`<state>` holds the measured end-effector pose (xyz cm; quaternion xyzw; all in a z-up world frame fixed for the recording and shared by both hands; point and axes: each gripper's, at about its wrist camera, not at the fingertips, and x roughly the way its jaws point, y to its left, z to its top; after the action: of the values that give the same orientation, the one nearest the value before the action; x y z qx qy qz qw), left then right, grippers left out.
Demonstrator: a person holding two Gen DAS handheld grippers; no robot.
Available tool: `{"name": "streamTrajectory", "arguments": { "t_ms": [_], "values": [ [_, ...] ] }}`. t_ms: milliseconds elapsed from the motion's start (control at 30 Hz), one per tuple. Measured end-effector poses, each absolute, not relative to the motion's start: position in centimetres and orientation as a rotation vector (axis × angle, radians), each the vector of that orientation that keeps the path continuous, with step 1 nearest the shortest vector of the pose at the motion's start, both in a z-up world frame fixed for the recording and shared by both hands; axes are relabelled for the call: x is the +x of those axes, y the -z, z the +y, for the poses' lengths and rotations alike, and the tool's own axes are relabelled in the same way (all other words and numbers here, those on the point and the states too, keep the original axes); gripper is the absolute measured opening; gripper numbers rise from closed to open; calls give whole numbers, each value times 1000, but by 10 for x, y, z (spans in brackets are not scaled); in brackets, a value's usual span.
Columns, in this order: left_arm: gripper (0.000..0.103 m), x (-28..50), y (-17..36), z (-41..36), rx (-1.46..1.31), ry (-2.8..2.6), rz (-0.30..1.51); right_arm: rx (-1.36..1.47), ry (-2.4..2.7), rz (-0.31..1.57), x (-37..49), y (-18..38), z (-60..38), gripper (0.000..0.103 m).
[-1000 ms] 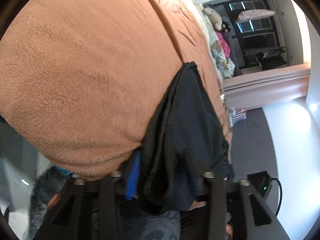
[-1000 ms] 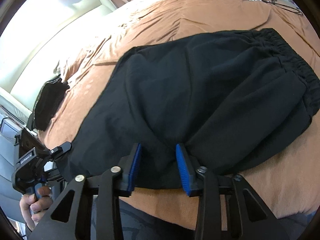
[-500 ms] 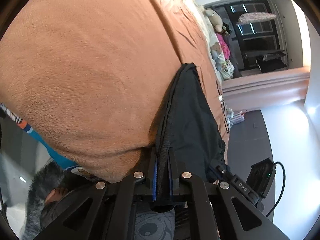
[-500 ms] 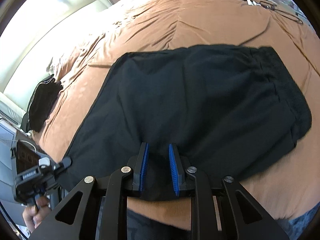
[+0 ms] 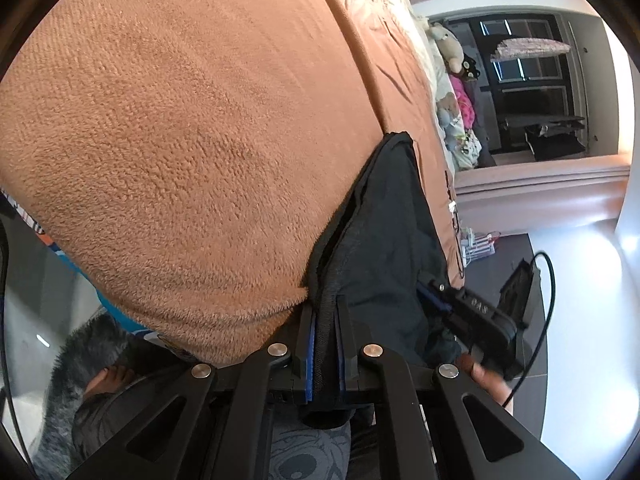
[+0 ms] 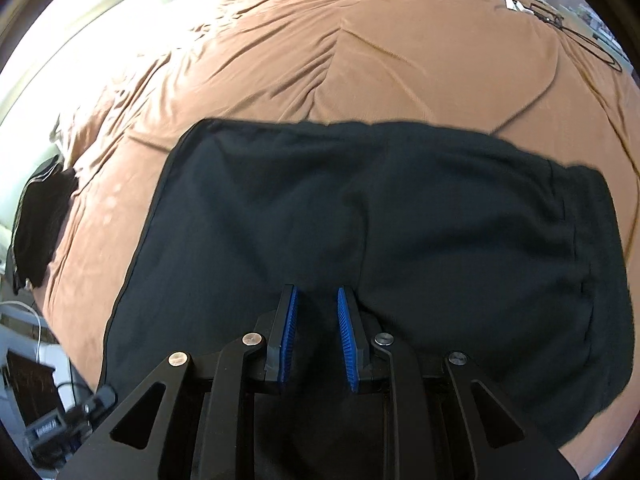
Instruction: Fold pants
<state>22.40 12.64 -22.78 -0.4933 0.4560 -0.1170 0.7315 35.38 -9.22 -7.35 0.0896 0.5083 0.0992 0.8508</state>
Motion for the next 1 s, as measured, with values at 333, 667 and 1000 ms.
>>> {"name": "streamTrajectory", "arguments": {
  "t_ms": [333, 667, 1000],
  "values": [
    [8, 223, 228, 126, -1105, 237, 1009, 171, -160, 1102, 412, 80, -89, 14],
    [8, 222, 230, 126, -1121, 224, 1010, 139, -131, 1087, 449, 86, -84, 7],
    [8, 221, 229, 124, -1115, 224, 1009, 164, -202, 1061, 424, 72, -87, 7]
  ]
}}
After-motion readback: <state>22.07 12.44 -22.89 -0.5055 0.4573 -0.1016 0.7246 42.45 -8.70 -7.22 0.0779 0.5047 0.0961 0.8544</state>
